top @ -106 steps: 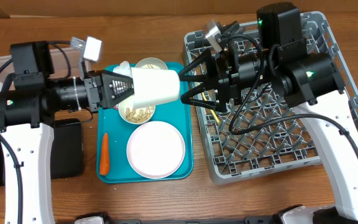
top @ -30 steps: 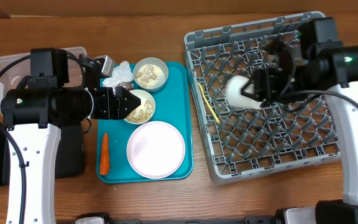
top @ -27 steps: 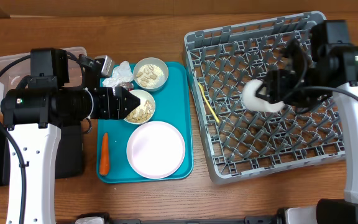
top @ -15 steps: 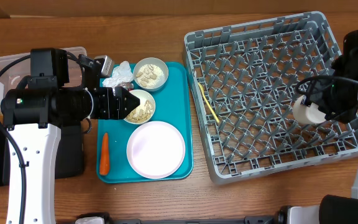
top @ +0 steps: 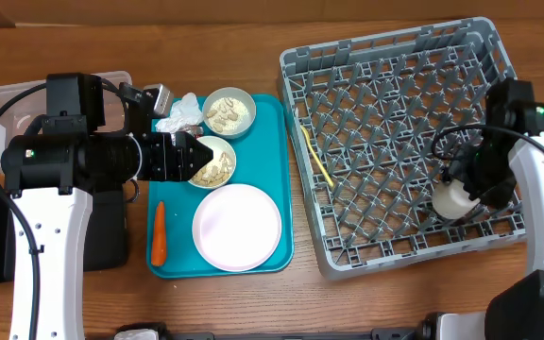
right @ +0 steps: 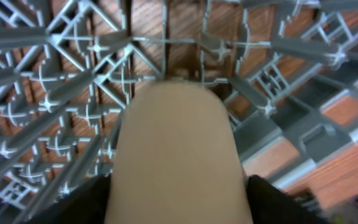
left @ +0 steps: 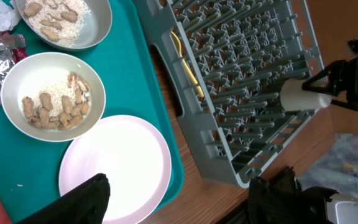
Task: Sort waste into correct bins and load items into the dishwasher rack
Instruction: 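Place the white cup upside down in the dish rack with the right gripper, then grasp the pink plate edge with the left gripper and lift it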
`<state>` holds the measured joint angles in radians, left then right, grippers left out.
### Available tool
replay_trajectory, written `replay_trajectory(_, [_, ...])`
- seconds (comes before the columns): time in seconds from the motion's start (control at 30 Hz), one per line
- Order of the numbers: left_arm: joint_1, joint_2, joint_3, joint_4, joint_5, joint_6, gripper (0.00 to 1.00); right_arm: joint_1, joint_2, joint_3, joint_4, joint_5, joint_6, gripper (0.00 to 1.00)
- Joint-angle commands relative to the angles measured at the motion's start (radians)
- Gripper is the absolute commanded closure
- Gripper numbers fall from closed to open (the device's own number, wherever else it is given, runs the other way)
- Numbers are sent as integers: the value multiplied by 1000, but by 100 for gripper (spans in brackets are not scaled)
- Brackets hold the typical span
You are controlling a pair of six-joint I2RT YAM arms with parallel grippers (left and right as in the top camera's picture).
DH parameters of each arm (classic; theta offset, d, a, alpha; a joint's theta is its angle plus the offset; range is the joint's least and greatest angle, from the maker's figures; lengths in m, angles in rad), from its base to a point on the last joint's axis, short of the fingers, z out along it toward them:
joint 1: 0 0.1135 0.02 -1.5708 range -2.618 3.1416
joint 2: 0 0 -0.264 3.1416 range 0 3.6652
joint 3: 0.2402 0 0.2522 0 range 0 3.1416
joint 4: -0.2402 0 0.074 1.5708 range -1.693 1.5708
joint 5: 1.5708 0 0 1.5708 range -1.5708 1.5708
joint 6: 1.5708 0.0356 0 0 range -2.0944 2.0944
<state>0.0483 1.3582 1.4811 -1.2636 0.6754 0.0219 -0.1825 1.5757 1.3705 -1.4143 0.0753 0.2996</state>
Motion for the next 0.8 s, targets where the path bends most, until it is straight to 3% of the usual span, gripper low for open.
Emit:
replay_trajectory(0.0, [4,1,12,3,-3,-2,24,-3,-15,-3,38,-6,-1,12])
replay_trajectory(0.23, [4,1,12,0,-6,-3,23,-3,-18,131,-20,-26,-19,11])
replay_trajectory(0.4, [3,2,12,-19,-34,-2,23,0,-64,245,-88,-176,-71,11])
replay_trajectory(0.5, [0,2,12,-67,-143,-13,26,5,-127,280,-77,-366,-126,11])
replay_trajectory(0.6, [-17,2,1,-111,-280,-104,26,28,-207,286,-49,-543,-155,9])
replay_trajectory(0.77, [-51,2,-105,-95,-461,-250,27,121,-310,286,6,-660,-151,7])
